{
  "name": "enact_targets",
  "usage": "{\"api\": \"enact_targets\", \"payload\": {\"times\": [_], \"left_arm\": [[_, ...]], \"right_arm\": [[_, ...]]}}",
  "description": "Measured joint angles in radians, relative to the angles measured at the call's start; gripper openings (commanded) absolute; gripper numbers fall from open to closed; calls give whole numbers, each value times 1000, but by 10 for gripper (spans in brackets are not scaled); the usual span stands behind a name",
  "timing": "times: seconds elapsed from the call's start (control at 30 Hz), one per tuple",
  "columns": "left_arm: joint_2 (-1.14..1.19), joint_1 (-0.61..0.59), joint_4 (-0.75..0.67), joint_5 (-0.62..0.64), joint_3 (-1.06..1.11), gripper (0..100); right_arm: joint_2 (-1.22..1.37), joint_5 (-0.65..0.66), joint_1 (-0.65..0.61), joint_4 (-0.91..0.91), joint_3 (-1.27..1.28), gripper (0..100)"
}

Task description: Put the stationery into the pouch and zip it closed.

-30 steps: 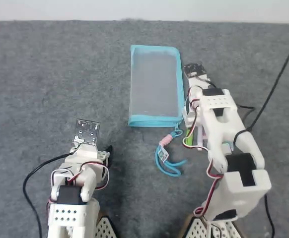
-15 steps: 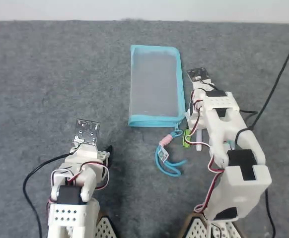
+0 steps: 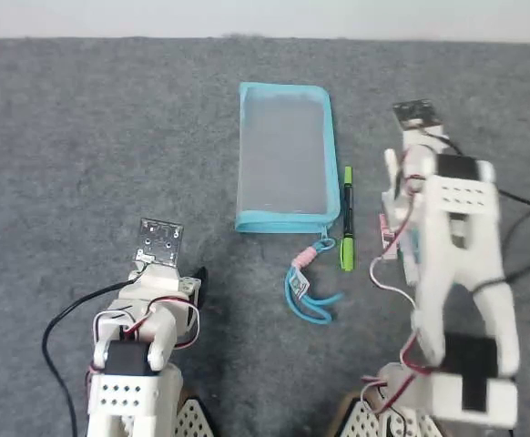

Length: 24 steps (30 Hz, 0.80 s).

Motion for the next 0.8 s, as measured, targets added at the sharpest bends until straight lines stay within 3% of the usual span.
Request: {"api": "enact_targets", "payload": {"times": [0.2,0.4,0.8], "left_arm": [[0,0,0,0,0,178],[0,0,0,0,0,178],[0,0,0,0,0,178]], "right_arm": [[-57,245,222,71,0,7],[6,462,477,-31,0,7],[275,586,612,-226,-25,7]]}}
